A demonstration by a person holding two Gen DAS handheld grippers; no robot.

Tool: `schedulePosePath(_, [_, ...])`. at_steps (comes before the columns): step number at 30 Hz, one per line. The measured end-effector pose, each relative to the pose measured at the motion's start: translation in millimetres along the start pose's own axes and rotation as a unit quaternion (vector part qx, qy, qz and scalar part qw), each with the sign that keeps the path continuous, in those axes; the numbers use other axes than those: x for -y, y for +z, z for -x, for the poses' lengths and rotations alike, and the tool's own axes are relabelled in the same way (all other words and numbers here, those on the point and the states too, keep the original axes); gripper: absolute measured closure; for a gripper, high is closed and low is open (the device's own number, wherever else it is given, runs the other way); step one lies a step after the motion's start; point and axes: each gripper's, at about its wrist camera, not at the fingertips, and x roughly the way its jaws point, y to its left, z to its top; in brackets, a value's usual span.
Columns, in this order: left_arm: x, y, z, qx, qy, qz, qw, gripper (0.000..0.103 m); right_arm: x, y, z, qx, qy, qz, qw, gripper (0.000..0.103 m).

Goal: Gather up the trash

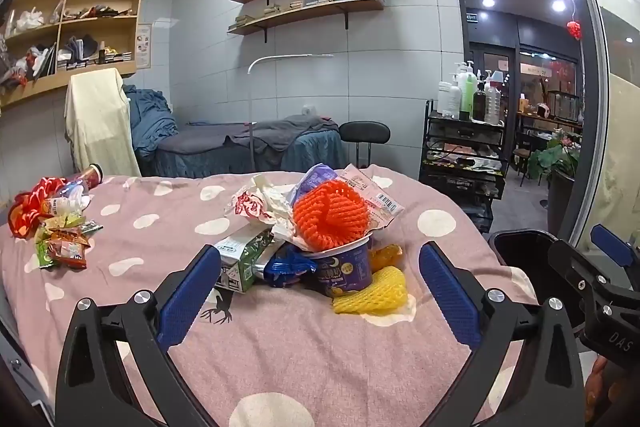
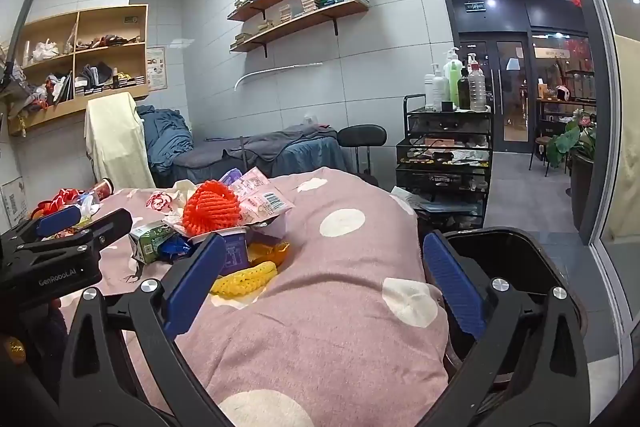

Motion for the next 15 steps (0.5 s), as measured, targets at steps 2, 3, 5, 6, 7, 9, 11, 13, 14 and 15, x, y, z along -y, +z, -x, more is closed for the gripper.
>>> schedulePosePath(2, [-0.7,-0.2,0.9,0.006,0.000,0.003,1.0000,0.005,-0.2,-0.4,-0.6,-0.001,0.000,0.001,1.000,0.005])
schedulePosePath(3, [-0.2,-0.2,0.3,0.003,0.001,0.000,1.0000,0.005,-0.2,-0.5,-0.5,0.000,0.000,0.001,1.000,0.005])
schedulePosePath(5, [-0.2,-0.2,0.3,0.003,0.001,-0.001,1.0000,0.005,-0.2,-1.0,-1.0,0.001,0.000,0.000,1.000,0.005])
schedulePosePath(6, [0.0,-0.2,0.7,0.005,0.000,-0.002,1.0000,0.005,-0.3,-1.2,0.0,0.005,0.001,0.000,1.000,0.005])
schedulePosePath(7, [-0.2,-0.3,0.7,0.004,0.000,-0.001,1.0000,0.005,-0.3,-1.5,0.2,0.004,0.002,0.000,1.000,0.005])
schedulePosePath(9, [-0.9,-0.1,1.0,0.002,0.001,-0.001,1.0000,0.005,0.0,-0.3,1.7,0.004,0.003,-0.004,1.000,0.005])
schedulePosePath(11, [0.6,2.9,4.0,0.000,0.002,-0.001,1.0000,0.005,-0.1,-5.4,-1.7,0.001,0.005,-0.005,1.000,0.005])
schedulePosePath(13, [4.9,4.7,6.2,0.001,0.002,-0.002,1.0000,0.005,-1.0,-6.2,1.1,0.002,0.006,-0.006,1.000,0.005])
schedulePosePath(14, [5.5,5.5,7.4,0.001,0.002,-0.002,1.0000,0.005,-1.2,-7.2,1.6,0.003,0.006,-0.006,1.000,0.005])
schedulePosePath(15, [4.7,5.0,6.8,0.001,0.002,-0.002,1.0000,0.005,-2.5,-5.7,-3.5,-0.001,0.007,-0.005,1.000,0.005])
